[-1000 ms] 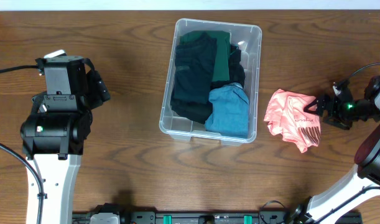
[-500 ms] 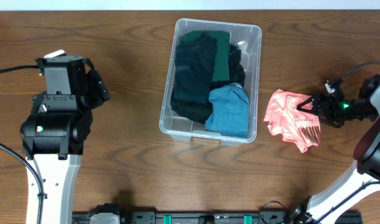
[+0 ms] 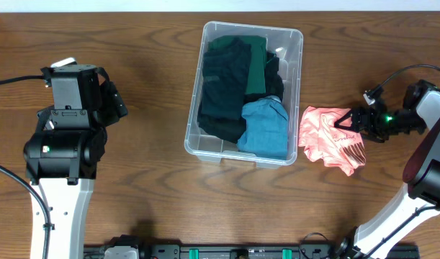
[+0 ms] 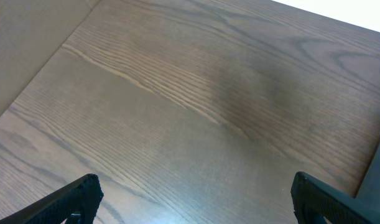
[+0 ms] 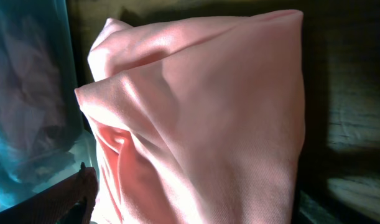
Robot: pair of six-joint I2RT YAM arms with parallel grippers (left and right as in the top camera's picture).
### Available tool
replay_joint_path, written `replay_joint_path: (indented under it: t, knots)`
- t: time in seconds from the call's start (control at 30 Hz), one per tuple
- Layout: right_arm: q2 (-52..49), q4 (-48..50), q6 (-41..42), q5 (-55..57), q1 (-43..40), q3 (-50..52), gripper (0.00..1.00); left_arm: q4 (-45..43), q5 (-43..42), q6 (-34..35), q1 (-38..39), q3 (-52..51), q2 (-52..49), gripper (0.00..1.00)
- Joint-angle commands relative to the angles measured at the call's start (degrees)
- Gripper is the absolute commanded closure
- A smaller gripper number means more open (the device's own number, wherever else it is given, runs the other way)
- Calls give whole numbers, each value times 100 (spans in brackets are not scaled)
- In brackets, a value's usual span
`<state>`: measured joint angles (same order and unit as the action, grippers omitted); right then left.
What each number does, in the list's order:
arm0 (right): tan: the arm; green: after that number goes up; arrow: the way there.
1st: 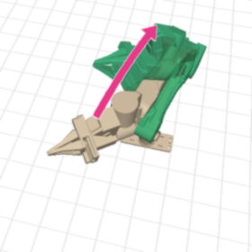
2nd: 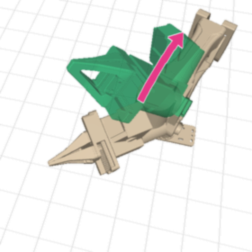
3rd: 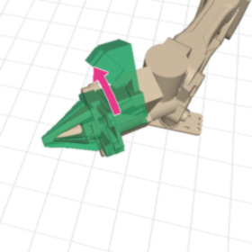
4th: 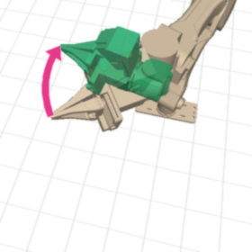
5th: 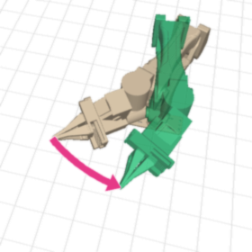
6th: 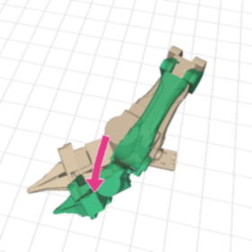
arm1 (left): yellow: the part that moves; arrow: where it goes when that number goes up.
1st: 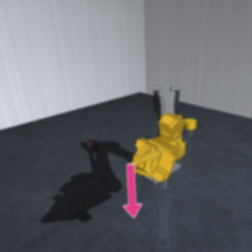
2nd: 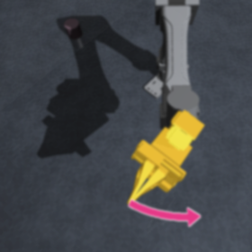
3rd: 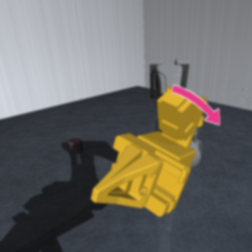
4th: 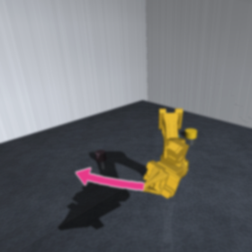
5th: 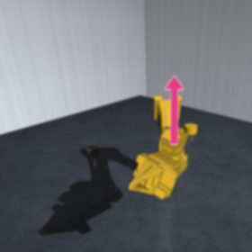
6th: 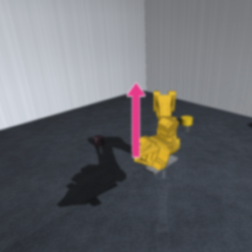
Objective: Pack container
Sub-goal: 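Grasp the pink shirt's left edge with the right gripper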
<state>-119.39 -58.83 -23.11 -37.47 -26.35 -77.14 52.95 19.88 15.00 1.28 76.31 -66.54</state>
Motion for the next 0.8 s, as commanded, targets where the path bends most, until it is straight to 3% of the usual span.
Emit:
replay_joint_path:
  t: [0.0,0.13,0.4,0.5,0.63,0.77]
  knots:
    - [-345,70,-52,1209,37,160,6,17,74,28,-24,-11,-13,2]
    - [-345,-245,-586,1259,22,160,1,17,74,28,-24,-11,-13,2]
    - [-348,-533,-927,1373,22,214,4,17,74,28,-24,-11,-13,2]
    - [-348,-385,-796,1322,24,267,14,15,74,28,-24,-11,-13,2]
    - [-348,-120,-710,1141,24,289,43,17,74,28,-24,-11,-13,2]
    - [-348,149,-562,846,22,289,60,17,74,28,-24,-11,-13,2]
